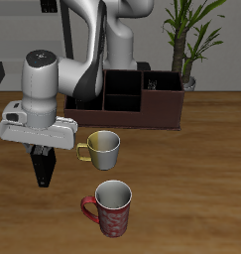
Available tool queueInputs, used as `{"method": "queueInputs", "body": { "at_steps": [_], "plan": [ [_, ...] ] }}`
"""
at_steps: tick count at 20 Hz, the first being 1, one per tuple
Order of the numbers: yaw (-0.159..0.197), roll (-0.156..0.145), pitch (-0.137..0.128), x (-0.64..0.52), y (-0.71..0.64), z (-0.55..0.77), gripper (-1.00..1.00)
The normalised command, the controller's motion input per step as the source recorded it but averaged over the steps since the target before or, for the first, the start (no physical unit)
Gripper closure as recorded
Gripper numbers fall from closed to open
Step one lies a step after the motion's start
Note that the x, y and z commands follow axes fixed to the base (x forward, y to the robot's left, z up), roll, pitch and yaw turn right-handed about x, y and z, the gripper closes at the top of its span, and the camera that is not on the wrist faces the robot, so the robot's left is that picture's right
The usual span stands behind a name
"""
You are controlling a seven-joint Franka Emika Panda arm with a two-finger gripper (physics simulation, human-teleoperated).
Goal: Place the left black book into the back desk caddy's left compartment and place the yellow book into the back desk caddy's right compartment and place the right black book into the back desk caddy's right compartment
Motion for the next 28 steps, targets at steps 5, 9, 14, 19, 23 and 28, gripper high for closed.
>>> {"method": "queueInputs", "body": {
  "at_steps": [5, 9, 14, 19, 23, 28],
  "plan": [
    [-0.021, -0.056, -0.047, -0.12, 0.06, 0.37, 1.0],
    [0.011, -0.064, -0.113, -0.33, 0.19, 0.86, 1.0],
    [0.002, 0.011, -0.094, -0.45, 0.22, 0.71, 1.0],
    [0.018, -0.03, -0.049, -0.37, 0.11, 0.41, 1.0],
    [0.046, 0.051, -0.03, -0.63, 0.32, 0.46, 1.0],
    [-0.052, -0.04, 0.003, -0.45, 0.24, 0.31, 1.0]
  ]
}}
